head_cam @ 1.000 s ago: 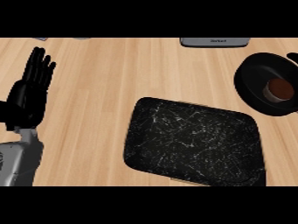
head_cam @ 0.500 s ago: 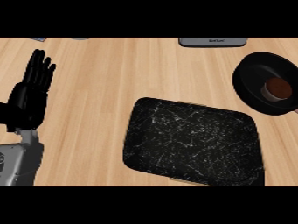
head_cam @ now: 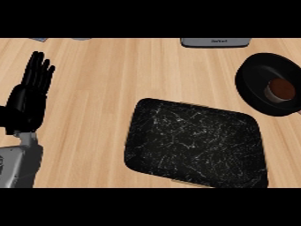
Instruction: Pick the cupcake from the tray and place it in the pot
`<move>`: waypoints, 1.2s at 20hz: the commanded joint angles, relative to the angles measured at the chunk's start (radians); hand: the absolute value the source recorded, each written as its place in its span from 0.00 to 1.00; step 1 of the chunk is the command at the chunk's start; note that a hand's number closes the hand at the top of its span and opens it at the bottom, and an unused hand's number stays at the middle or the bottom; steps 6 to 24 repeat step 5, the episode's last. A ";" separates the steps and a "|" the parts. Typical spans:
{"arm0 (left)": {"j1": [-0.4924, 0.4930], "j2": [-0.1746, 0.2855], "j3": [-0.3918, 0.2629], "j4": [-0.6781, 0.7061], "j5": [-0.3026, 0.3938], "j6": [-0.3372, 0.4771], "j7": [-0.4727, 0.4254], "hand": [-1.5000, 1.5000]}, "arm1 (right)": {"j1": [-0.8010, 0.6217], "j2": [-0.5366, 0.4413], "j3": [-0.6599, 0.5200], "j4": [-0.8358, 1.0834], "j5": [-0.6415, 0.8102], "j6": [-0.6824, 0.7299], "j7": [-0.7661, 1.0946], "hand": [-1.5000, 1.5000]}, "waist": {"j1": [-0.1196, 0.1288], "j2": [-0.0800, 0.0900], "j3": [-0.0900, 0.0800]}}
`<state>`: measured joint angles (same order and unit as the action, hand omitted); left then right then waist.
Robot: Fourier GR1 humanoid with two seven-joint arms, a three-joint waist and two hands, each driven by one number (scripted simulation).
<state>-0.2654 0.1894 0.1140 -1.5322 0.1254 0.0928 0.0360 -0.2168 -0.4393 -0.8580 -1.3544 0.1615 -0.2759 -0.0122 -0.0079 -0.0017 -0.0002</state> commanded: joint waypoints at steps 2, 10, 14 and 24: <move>0.014 0.004 0.007 0.011 0.000 -0.021 -0.012 0.50 | 0.101 -0.022 -0.075 0.055 -0.114 0.057 -0.123 0.00 | 0.003 0.001 0.001; 0.017 -0.004 -0.004 -0.035 -0.026 0.014 0.020 0.50 | 0.164 -0.107 -0.119 0.061 -0.156 0.147 -0.078 0.00 | 0.001 0.000 0.000; 0.017 -0.004 -0.004 -0.035 -0.026 0.014 0.020 0.50 | 0.164 -0.107 -0.119 0.061 -0.156 0.147 -0.078 0.00 | 0.001 0.000 0.000; 0.017 -0.004 -0.004 -0.035 -0.026 0.014 0.020 0.50 | 0.164 -0.107 -0.119 0.061 -0.156 0.147 -0.078 0.00 | 0.001 0.000 0.000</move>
